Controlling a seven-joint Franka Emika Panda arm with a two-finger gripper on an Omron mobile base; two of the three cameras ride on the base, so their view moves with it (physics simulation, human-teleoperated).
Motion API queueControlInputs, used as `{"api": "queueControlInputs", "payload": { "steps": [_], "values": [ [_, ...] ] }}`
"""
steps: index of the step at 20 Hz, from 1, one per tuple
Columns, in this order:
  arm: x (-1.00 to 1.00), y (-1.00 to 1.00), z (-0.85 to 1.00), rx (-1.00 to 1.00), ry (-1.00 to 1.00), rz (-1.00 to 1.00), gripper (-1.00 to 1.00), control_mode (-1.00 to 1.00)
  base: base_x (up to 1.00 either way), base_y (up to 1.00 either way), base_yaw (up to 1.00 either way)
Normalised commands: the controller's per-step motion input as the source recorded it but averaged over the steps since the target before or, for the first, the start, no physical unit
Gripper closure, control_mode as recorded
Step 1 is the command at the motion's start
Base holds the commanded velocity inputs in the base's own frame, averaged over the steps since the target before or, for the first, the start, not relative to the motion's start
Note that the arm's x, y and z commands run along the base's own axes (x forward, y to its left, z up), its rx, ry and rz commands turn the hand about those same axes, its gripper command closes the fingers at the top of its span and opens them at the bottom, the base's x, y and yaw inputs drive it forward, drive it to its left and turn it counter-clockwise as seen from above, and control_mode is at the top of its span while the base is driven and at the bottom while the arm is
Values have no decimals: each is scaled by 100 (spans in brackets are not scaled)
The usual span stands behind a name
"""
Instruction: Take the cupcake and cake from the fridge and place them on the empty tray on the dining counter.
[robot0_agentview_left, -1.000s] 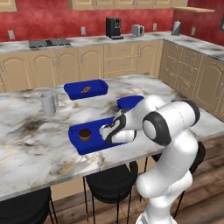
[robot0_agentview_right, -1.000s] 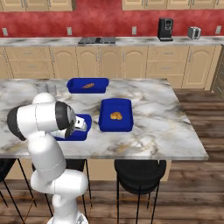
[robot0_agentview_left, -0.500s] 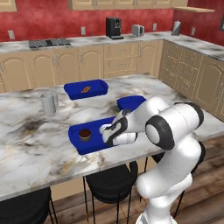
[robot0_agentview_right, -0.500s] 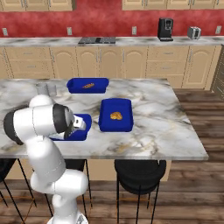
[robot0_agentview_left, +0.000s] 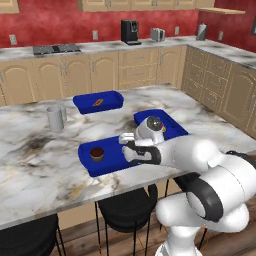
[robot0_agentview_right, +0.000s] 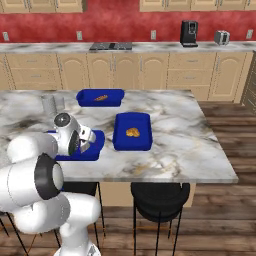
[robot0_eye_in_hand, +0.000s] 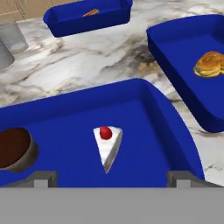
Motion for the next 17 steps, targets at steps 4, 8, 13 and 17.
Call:
{"api": "queueControlInputs", "payload": {
  "steps": [4,8,13,17],
  "values": [
    [-79,-1,100,0,4,-3,-100,-100,0,0,0],
    [-93,-5,100,1,6,0,-100,-100,0,0,0],
    [-96,-19,100,1,6,0,-100,-100,0,0,0],
    [-100,-23,100,0,1,0,-100,-100,0,0,0]
  ]
}}
